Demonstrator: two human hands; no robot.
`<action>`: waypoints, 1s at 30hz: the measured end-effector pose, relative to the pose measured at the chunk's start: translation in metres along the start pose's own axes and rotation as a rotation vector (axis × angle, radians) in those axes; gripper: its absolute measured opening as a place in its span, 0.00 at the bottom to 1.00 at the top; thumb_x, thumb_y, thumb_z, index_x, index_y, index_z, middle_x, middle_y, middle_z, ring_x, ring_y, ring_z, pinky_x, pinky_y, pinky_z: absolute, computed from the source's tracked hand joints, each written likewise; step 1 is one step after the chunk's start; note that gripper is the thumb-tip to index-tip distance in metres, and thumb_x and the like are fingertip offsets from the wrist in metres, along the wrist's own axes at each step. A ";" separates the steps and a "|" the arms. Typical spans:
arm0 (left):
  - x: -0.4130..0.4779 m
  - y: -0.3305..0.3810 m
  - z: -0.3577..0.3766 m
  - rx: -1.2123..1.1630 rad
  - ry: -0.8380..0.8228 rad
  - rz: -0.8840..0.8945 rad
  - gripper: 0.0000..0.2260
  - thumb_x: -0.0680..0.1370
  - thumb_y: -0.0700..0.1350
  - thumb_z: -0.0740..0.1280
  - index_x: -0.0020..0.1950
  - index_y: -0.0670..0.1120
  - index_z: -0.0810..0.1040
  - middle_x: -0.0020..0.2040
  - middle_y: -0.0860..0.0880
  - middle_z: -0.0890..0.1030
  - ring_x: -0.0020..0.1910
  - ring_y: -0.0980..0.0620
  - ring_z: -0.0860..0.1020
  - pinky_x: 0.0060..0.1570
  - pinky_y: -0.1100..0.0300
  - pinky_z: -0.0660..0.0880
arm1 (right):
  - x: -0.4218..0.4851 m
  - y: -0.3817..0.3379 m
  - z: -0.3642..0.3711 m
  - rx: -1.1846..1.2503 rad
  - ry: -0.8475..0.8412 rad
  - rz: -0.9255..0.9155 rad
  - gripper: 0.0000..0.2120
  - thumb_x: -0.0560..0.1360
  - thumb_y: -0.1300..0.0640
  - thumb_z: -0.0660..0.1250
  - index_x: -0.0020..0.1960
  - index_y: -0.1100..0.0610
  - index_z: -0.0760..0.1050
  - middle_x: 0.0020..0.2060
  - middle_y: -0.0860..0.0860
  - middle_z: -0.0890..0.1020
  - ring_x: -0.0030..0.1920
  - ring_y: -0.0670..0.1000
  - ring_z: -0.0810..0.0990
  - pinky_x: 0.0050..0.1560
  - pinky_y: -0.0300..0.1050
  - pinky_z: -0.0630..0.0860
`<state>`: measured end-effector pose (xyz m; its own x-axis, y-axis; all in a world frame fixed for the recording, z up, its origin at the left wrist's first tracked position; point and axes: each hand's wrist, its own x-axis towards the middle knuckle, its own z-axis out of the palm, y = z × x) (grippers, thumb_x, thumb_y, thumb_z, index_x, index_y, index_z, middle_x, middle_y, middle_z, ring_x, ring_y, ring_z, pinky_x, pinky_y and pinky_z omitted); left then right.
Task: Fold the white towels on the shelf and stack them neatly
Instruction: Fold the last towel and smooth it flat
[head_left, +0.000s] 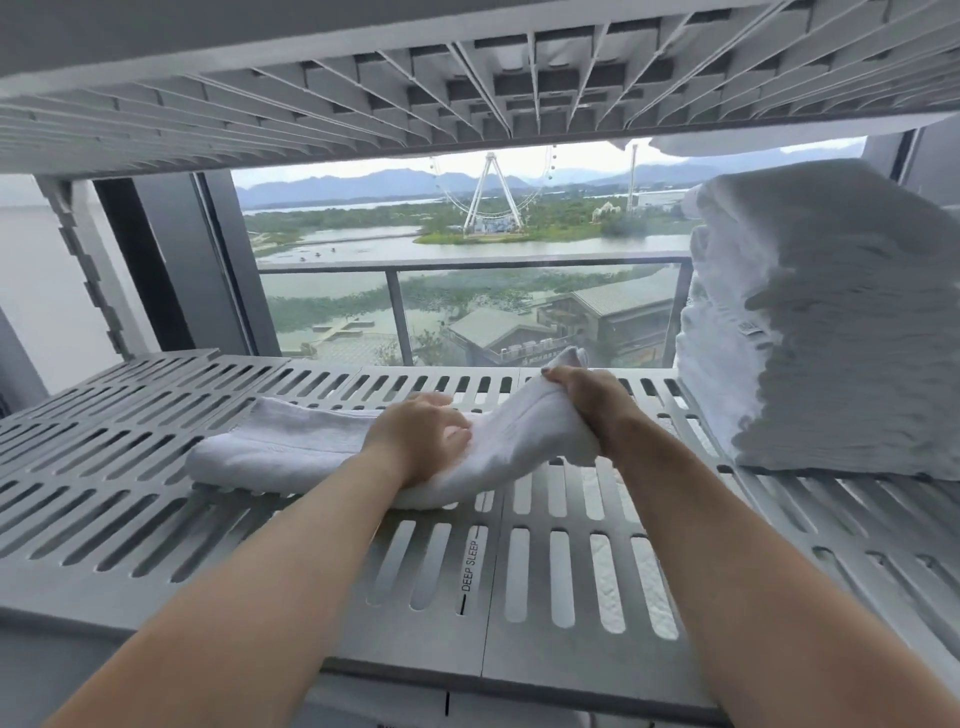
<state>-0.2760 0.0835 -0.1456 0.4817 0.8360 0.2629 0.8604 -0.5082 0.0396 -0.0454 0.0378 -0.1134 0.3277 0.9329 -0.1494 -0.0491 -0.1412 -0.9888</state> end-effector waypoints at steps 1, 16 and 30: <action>-0.003 -0.009 -0.004 0.000 0.079 0.003 0.14 0.81 0.58 0.61 0.55 0.55 0.85 0.69 0.52 0.77 0.70 0.50 0.71 0.73 0.50 0.63 | -0.002 -0.004 0.005 0.091 -0.021 0.013 0.15 0.73 0.51 0.72 0.49 0.64 0.79 0.40 0.60 0.84 0.39 0.61 0.84 0.36 0.51 0.80; -0.032 -0.130 -0.032 -0.160 -0.217 -0.111 0.21 0.84 0.56 0.50 0.69 0.49 0.74 0.74 0.44 0.70 0.73 0.43 0.65 0.73 0.41 0.60 | -0.028 -0.063 0.190 0.046 -0.177 -0.018 0.08 0.79 0.59 0.66 0.41 0.58 0.73 0.31 0.54 0.72 0.32 0.52 0.73 0.33 0.44 0.68; -0.046 -0.261 -0.031 -1.652 -0.215 -0.500 0.34 0.84 0.62 0.50 0.77 0.35 0.62 0.76 0.36 0.65 0.75 0.39 0.65 0.77 0.48 0.57 | -0.017 -0.021 0.367 -0.787 0.184 -0.246 0.17 0.64 0.53 0.71 0.25 0.60 0.68 0.18 0.47 0.69 0.28 0.51 0.72 0.22 0.36 0.63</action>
<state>-0.5276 0.1709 -0.1382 0.3742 0.9061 -0.1973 -0.0756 0.2418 0.9674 -0.3963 0.1470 -0.0903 0.3953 0.9079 0.1397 0.6928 -0.1948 -0.6943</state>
